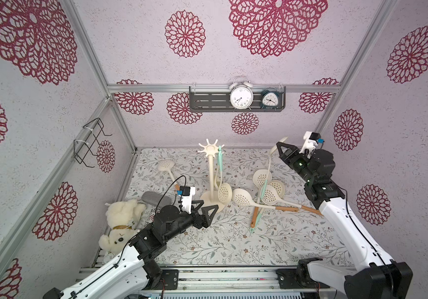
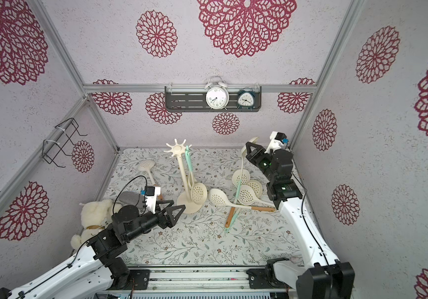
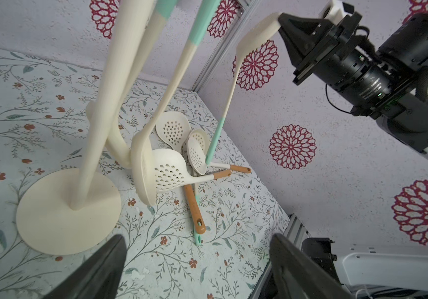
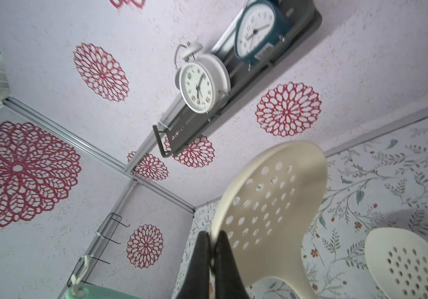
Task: Hang the skimmer on the kitchen utensil rack
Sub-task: Pick up the skimmer from the center of the board.
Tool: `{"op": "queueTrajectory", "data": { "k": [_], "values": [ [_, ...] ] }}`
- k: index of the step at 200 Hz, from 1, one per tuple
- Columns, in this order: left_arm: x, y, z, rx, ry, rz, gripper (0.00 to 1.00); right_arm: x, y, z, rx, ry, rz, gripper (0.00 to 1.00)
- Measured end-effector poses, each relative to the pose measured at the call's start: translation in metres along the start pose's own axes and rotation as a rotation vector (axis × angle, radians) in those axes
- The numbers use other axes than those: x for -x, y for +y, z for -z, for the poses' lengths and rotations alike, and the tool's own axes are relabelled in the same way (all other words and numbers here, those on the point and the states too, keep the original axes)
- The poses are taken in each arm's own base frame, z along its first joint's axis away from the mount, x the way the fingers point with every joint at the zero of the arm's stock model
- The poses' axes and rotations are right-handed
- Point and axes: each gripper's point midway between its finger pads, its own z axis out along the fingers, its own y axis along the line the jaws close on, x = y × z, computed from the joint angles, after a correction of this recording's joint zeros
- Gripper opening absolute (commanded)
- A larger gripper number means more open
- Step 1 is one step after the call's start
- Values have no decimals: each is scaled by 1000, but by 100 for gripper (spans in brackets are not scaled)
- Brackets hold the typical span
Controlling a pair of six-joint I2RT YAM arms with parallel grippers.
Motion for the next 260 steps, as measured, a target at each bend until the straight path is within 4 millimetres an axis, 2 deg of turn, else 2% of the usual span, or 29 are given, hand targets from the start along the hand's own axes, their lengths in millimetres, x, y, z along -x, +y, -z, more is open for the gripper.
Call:
{"op": "queueTrajectory", "data": {
  "k": [15,64,115,140,170,219,245,260],
  "values": [
    [-2,-8,-2,-14,2,-21,91,13,10,10,23,-51,-3,0],
    [2,-24,-13,-25,4,-71,90,35,29,32,52,-146,-31,0],
    [16,-42,-22,-38,-17,-118,90,45,45,56,96,-189,-91,0],
    [16,-45,-34,-32,5,-141,92,30,36,60,93,-149,-167,0],
    [5,-42,-52,-9,51,-180,100,-2,11,63,46,-58,-298,0],
    [-19,-39,-78,-5,168,-278,97,-47,-19,72,5,52,-520,0],
    [-35,-39,-93,-14,247,-324,100,-62,-30,74,-8,82,-609,0],
    [-44,-40,-100,-17,290,-346,95,-66,-33,74,-10,92,-646,0]
  ]
}}
